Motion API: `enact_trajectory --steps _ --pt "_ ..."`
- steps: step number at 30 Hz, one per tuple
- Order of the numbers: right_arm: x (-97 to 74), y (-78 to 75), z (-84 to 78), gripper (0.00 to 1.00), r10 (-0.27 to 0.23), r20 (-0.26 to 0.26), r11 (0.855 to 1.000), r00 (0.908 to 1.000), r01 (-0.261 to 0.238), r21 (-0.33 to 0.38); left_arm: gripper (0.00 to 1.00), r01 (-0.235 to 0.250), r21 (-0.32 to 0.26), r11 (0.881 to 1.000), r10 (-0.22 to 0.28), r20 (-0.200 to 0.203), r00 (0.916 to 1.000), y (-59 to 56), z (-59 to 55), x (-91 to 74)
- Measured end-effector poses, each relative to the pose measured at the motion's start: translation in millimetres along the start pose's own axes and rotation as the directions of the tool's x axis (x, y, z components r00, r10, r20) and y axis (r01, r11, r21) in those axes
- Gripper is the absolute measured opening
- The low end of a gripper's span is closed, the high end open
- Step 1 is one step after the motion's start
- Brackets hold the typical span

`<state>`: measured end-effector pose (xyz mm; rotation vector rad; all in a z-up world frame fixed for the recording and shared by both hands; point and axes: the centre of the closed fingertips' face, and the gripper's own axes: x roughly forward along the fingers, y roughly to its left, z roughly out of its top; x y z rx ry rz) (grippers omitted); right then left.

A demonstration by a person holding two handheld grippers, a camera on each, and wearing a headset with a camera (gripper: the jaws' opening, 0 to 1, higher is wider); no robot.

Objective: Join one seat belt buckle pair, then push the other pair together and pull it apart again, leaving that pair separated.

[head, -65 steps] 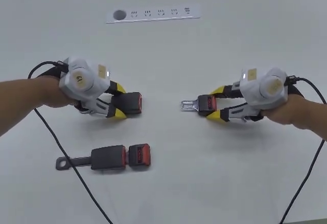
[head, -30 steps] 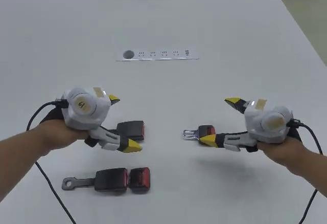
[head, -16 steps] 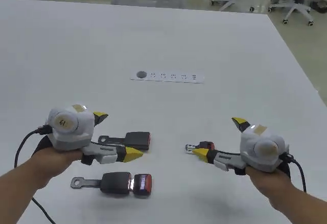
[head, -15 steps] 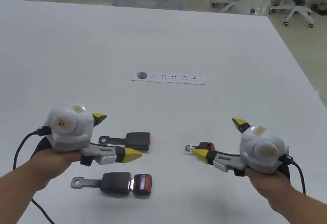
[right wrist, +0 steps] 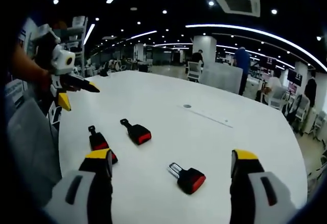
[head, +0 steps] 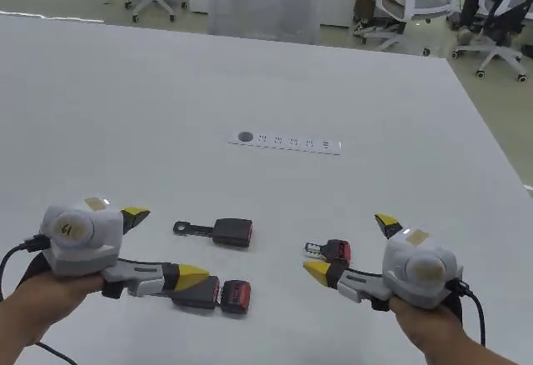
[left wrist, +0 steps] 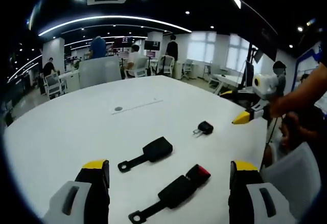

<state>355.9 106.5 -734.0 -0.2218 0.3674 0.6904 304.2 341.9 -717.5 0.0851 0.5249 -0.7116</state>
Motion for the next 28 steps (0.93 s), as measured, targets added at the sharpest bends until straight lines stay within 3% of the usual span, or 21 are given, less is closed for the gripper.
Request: enact_trajectory --steps 6,15,28 --pt "-10.2 15.9 -5.0 0.99 -0.013 -0.015 1.000 0.9998 0.013 -0.003 1.00 0.042 0.021 0.999 -0.041 -0.015 0.9990 -0.6 -18.2 -18.4" --pt "-26.3 35.9 -11.4 1.00 -0.016 -0.029 1.000 0.9995 0.016 0.004 1.00 0.078 0.015 0.997 -0.078 -0.022 0.9967 -1.5 -35.0 -38.9" --pt "-41.1 49.3 -15.9 1.00 -0.049 -0.019 0.999 0.9986 0.049 0.016 1.00 0.082 0.001 0.997 -0.082 0.018 0.9965 -1.7 -32.8 -53.7"
